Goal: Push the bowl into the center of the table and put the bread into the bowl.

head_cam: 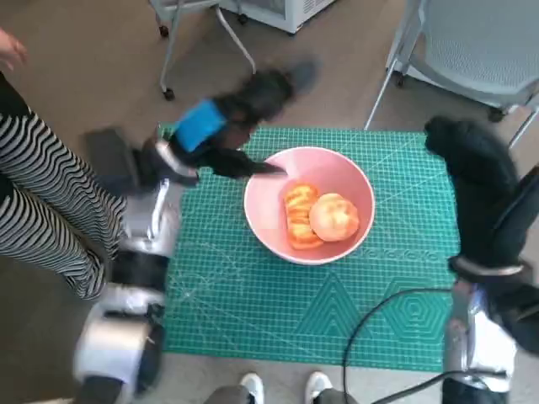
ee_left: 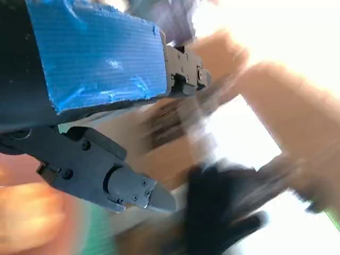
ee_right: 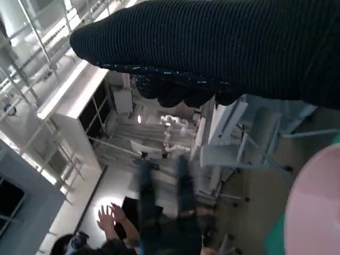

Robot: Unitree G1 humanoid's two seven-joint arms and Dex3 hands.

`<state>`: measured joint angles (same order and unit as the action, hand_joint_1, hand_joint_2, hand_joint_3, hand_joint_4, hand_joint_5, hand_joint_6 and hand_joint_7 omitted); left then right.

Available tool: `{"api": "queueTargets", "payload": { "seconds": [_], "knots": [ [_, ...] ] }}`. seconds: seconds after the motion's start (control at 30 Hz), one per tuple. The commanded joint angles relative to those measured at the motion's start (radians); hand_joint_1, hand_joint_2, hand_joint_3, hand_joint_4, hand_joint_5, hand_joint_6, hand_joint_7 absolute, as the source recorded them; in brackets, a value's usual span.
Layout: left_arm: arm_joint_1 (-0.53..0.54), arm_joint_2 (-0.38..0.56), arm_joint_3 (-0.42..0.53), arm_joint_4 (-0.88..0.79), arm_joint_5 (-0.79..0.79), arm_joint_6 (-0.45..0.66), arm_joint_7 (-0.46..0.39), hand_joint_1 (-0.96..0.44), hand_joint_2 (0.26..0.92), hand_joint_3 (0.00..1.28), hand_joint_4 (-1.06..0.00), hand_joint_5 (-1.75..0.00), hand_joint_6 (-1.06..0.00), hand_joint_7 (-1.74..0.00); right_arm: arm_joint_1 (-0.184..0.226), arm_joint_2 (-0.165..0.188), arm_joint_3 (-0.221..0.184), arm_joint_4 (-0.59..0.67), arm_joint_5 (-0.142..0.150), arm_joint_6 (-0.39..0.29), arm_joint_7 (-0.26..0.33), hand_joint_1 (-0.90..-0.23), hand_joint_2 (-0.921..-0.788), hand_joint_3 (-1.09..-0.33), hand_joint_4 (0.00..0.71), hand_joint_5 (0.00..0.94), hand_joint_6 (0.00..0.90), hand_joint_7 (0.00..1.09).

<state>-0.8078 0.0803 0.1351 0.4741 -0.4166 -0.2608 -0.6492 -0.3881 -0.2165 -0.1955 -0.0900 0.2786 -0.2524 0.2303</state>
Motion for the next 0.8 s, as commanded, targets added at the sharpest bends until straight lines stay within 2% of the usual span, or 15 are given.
{"api": "queueTargets", "payload": {
  "seconds": [0.03, 0.2, 0.37, 0.6, 0.8],
  "knots": [
    [0.075, -0.061, -0.003, -0.152, -0.034, 0.055, 0.084, -0.64, 0.921, 0.43, -0.02, -0.10, -0.03, -0.48, -0.031, -0.001, 0.006, -0.009, -0.020, 0.046, -0.029, -0.699, -0.921, -0.734, 0.201, 0.008, 0.116, 0.56],
    [0.116, -0.075, -0.017, -0.226, -0.029, 0.069, 0.107, -0.66, 0.921, 0.45, 0.00, -0.15, 0.00, -0.58, -0.070, 0.004, 0.015, 0.007, -0.035, 0.058, -0.043, -0.700, -0.921, -0.712, 0.203, 0.007, 0.127, 0.57],
    [0.123, -0.075, -0.029, -0.249, -0.003, 0.060, 0.118, -0.68, 0.921, 0.45, 0.00, -0.16, 0.00, -0.59, -0.089, 0.007, 0.022, 0.025, -0.042, 0.054, -0.047, -0.706, -0.921, -0.695, 0.203, 0.006, 0.132, 0.57],
    [0.115, -0.068, -0.029, -0.247, -0.003, 0.053, 0.119, -0.70, 0.921, 0.46, 0.00, -0.15, 0.00, -0.55, -0.094, 0.009, 0.035, 0.022, -0.070, 0.051, -0.055, -0.713, -0.921, -0.688, 0.204, 0.005, 0.130, 0.57],
    [0.112, -0.070, -0.028, -0.243, -0.009, 0.048, 0.117, -0.71, 0.921, 0.46, 0.00, -0.13, 0.00, -0.52, -0.099, -0.001, 0.037, 0.015, -0.080, 0.056, -0.058, -0.711, -0.921, -0.684, 0.205, 0.005, 0.123, 0.57]
  ]
}}
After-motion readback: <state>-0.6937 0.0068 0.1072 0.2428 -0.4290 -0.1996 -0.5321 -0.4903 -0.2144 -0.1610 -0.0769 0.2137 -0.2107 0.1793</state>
